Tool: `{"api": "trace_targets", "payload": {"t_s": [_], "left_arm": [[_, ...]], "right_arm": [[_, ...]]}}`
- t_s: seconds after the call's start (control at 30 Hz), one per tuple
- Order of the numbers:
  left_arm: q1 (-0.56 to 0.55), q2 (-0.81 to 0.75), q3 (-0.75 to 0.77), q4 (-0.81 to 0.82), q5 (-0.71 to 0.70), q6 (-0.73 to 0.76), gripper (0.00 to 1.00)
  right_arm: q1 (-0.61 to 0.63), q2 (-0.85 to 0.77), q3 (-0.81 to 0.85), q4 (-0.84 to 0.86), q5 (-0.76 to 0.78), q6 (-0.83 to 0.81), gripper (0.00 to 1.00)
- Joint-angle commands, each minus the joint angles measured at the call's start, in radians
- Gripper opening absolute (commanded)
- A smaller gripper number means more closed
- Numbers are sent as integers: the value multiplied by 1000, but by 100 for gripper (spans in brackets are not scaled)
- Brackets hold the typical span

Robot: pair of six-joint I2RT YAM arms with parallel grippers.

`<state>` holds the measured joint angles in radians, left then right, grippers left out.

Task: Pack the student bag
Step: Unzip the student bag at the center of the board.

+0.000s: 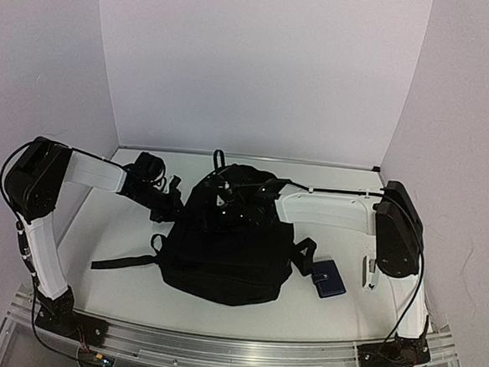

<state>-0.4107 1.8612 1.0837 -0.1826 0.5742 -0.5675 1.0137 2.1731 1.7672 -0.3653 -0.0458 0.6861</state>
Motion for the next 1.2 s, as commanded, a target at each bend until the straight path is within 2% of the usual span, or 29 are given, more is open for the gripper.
{"api": "trace_targets", "payload": {"t_s": [0.0, 0.37, 0.6, 0.73, 0.87, 1.03, 1.17], "left_arm": [[-7, -60, -20, 53, 77, -32, 0], [-7, -71, -18, 40, 70, -31, 0], [-7, -80, -11, 25, 60, -29, 0], [-7, -83, -3, 15, 54, -25, 0], [-7, -90, -2, 11, 50, -26, 0], [-7, -102, -2, -11, 22, -28, 0], [-7, -109, -23, -15, -8, -54, 0]], "right_arm": [[-6, 46, 21, -44, 31, -5, 32], [-6, 86, 46, -22, -14, -4, 19], [-6, 101, 53, -21, -3, -7, 23], [-6, 99, 39, -22, 14, -9, 22], [-6, 105, 35, -23, 22, -7, 15], [-6, 78, 13, -21, 97, 8, 0], [-5, 16, -24, -20, 165, 19, 0]]}}
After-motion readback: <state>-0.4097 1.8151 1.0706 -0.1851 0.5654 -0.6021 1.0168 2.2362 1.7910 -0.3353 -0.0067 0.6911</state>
